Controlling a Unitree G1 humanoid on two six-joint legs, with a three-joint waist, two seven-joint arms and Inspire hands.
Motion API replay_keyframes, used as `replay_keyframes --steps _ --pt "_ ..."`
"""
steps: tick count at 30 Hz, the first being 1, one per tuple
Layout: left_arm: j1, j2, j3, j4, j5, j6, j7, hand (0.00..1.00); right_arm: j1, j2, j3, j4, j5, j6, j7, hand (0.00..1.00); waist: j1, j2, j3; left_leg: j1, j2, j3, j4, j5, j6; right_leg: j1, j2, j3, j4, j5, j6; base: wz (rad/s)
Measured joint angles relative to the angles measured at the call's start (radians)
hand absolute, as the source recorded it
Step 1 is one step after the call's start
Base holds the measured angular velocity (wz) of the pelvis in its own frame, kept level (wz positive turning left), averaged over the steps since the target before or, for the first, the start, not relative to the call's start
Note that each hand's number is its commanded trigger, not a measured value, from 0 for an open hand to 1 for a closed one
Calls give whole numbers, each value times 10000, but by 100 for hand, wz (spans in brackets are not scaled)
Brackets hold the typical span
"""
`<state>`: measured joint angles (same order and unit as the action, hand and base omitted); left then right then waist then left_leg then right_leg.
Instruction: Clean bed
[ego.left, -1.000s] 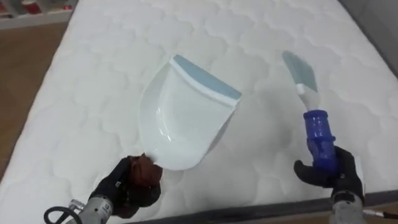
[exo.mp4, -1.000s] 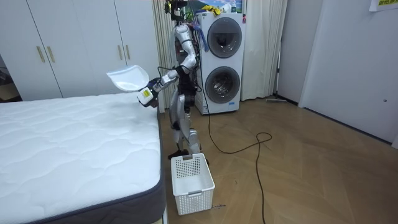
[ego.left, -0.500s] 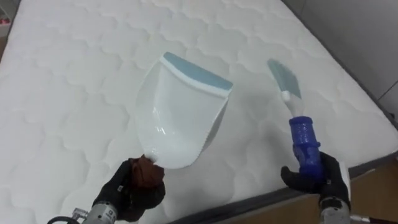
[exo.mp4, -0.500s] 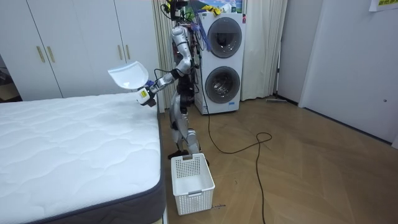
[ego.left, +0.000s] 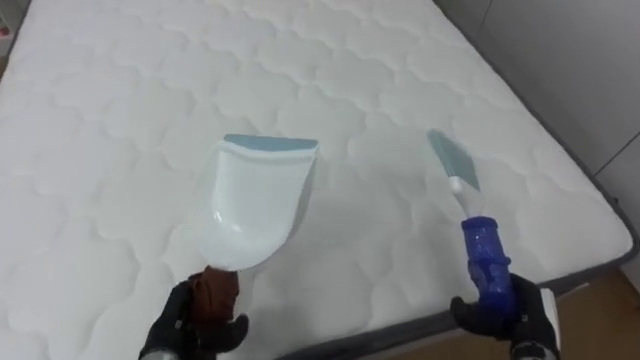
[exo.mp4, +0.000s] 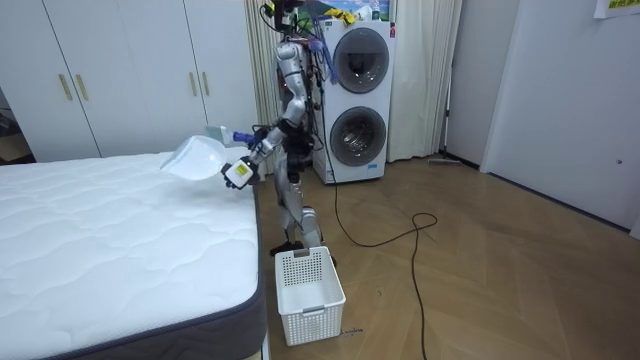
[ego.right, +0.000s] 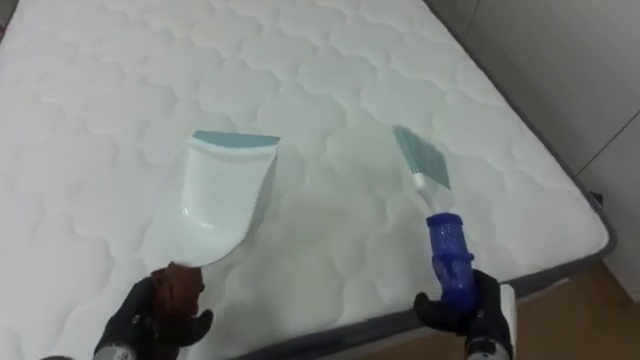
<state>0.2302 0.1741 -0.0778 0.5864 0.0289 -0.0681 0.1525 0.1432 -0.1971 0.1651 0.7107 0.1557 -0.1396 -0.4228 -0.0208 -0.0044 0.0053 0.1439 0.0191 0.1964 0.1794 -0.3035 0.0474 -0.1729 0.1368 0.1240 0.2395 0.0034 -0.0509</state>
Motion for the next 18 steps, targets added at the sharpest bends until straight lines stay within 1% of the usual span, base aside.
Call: replay_keyframes --steps 1,2,3,4,6,7,9,10,11,12,14,15,17,18 --pt "12 9 15 103 -41 0 87 0 -6 -1 0 110 -3 0 1 0 29 -22 -1 39 14 64 -44 -1 -5 2 20 -20 1 5 -8 -17" --pt "8 11 76 387 -174 -25 242 0 -20 0 -2 313 -12 8 17 0 143 -40 -9 99 40 160 -96 0 -9 3 37 -100 1 13 -23 -20" --pt "-15 -1 189 800 -191 -64 386 0 -27 0 -5 558 -44 5 77 0 181 -40 -9 183 54 183 -98 5 -14 82 32 -196 -20 -1 -43 -16" --pt "-30 -5 276 1046 -191 -71 424 0 -18 2 -6 703 -60 7 124 0 197 -47 -4 248 61 196 -98 14 -26 144 42 -197 -31 -22 -58 -10" --pt "10 0 707 1888 -161 -61 614 0 44 13 -13 1152 -81 110 412 0 250 -83 -10 378 72 197 -97 14 -27 261 51 -389 -63 -82 -98 -11" --pt "13 5 798 2092 -153 -60 642 0 48 13 -21 1267 -90 113 499 0 245 -87 -5 391 72 198 -102 14 -27 284 45 -444 -93 -82 -100 -6" --pt "75 14 1117 2566 -73 -61 647 0 191 23 -151 1648 -113 199 975 0 250 -93 -8 429 89 192 -118 14 -27 379 36 -489 -212 -79 -99 2" --pt "74 14 1161 2617 -22 -65 647 0 256 32 -209 1703 -130 258 1109 0 257 -96 -9 439 104 190 -130 14 -27 393 28 -523 -228 -79 -99 7" --pt "44 16 1208 2738 56 -100 643 0 321 48 -301 1874 -225 358 1388 0 276 -95 -9 454 163 174 -136 14 -27 450 0 -616 -297 -77 -96 11" --pt "79 21 1222 2884 61 -122 618 0 340 49 -353 2123 -319 426 1693 0 246 -89 -8 487 171 104 -137 14 -27 565 -24 -686 -418 -70 -90 12" --pt "-15 24 1269 3155 99 -171 600 0 337 52 -418 2624 -462 517 2160 0 257 -80 -12 548 195 46 -154 13 -28 693 -14 -724 -541 -46 -93 9" --pt "-25 26 1403 3345 122 -243 590 0 335 89 -605 2838 -632 618 2430 0 253 -60 -5 563 208 49 -182 12 -29 698 5 -734 -539 -42 -100 3" --pt "-105 41 1583 3659 121 -270 587 0 320 108 -815 3141 -826 703 2776 0 246 -106 -14 578 208 55 -230 10 -33 695 27 -744 -547 -32 -116 0" --pt "-163 49 1723 3853 121 -271 587 0 317 114 -831 3340 -859 760 3004 0 249 -129 -32 596 199 74 -293 -1 -52 694 56 -744 -559 -19 -137 0"
